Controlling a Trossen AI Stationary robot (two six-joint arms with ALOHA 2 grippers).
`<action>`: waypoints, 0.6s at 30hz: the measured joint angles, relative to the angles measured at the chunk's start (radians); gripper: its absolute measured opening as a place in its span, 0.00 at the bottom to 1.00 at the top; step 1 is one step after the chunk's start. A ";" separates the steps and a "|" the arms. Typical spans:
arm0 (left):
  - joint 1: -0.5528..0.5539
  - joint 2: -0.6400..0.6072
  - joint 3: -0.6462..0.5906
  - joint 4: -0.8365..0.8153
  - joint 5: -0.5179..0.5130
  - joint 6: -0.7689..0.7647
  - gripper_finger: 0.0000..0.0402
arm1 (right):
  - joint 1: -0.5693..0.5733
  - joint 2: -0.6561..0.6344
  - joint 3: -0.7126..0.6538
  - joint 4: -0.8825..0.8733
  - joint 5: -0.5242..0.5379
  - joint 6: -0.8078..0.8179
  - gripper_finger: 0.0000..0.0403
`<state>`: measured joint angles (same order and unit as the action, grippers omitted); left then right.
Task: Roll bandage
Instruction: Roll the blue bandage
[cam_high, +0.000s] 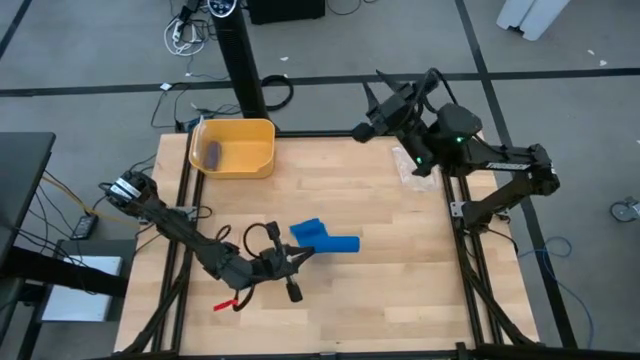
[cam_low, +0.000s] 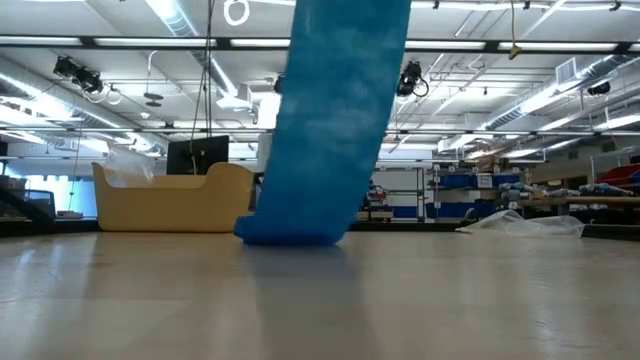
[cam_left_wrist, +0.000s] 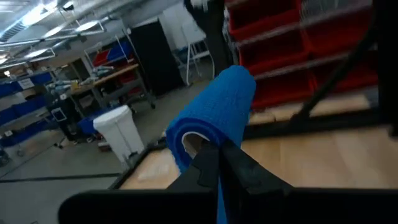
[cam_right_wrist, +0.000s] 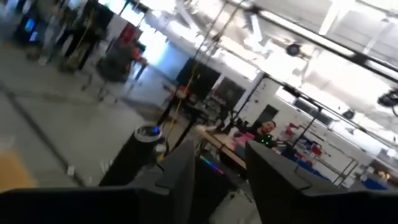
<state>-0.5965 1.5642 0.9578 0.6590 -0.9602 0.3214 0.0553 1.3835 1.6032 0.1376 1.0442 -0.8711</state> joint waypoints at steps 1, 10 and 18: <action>0.001 0.000 0.027 -0.001 0.002 0.021 0.01 | 0.012 -0.009 0.000 -0.049 0.004 0.011 0.33; 0.003 -0.039 0.306 -0.318 -0.017 0.036 0.01 | 0.039 -0.130 -0.007 -0.674 -0.317 0.504 0.04; 0.010 -0.101 0.517 -0.606 -0.019 -0.013 0.01 | 0.027 -0.243 -0.267 -0.617 -0.647 0.600 0.02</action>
<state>-0.5869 1.4637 1.4743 0.0533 -0.9791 0.3083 0.0821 1.1406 1.3361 -0.4798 0.3969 -0.2709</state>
